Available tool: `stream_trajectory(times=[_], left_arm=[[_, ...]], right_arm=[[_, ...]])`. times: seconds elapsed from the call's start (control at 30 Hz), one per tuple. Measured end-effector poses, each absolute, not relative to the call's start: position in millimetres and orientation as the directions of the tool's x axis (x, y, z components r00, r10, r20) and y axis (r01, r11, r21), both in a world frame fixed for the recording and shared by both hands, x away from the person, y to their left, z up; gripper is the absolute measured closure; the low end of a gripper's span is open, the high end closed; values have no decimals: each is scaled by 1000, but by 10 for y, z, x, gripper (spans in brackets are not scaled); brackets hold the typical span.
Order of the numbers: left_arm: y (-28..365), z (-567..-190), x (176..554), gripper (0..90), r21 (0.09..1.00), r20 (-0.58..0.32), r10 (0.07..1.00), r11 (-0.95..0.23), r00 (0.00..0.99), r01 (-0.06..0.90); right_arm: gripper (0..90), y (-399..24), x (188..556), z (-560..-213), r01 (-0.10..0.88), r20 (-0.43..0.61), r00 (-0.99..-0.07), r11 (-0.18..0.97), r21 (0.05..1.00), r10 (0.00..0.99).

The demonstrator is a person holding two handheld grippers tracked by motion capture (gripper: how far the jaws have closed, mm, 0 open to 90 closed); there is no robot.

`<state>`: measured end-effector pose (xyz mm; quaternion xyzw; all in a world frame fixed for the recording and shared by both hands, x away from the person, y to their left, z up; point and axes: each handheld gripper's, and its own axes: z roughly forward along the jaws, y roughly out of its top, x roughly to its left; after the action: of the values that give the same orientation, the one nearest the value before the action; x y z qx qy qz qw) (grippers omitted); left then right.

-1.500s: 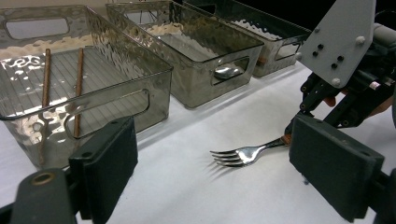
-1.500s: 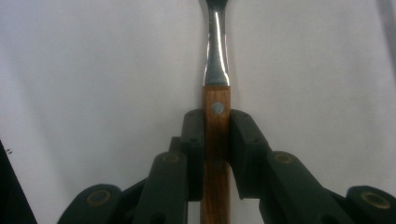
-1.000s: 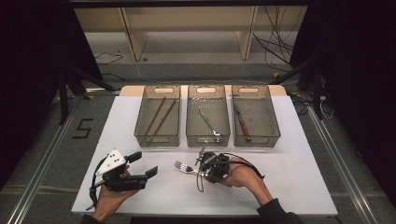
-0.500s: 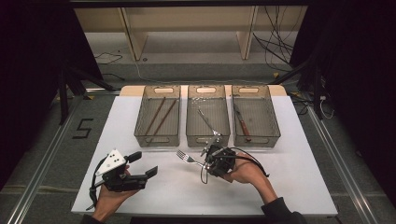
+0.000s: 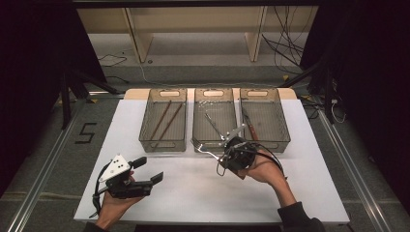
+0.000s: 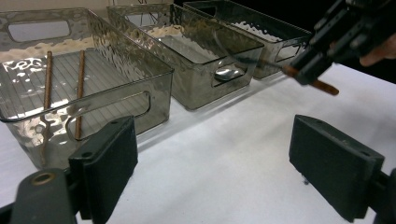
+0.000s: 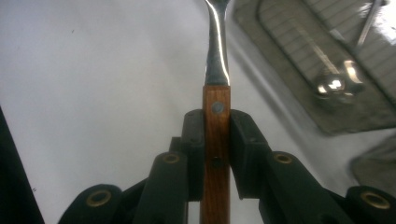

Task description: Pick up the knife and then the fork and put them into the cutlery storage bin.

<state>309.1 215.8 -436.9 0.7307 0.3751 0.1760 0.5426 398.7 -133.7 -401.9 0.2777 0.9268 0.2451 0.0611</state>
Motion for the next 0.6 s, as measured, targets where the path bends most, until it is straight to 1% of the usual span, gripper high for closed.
stream_trajectory(times=[0.23, 0.6], left_arm=[[2161, -4371, 3092, 149, 926, -147, 739, -131, 658, 354], [2162, -4373, 3089, 148, 928, -144, 739, -130, 659, 349]], right_arm=[[774, -1562, 4133, -3813, 515, 11, -787, 646, 564, 617], [774, -1854, 4383, -3669, 579, 18, -690, 536, 614, 724]])
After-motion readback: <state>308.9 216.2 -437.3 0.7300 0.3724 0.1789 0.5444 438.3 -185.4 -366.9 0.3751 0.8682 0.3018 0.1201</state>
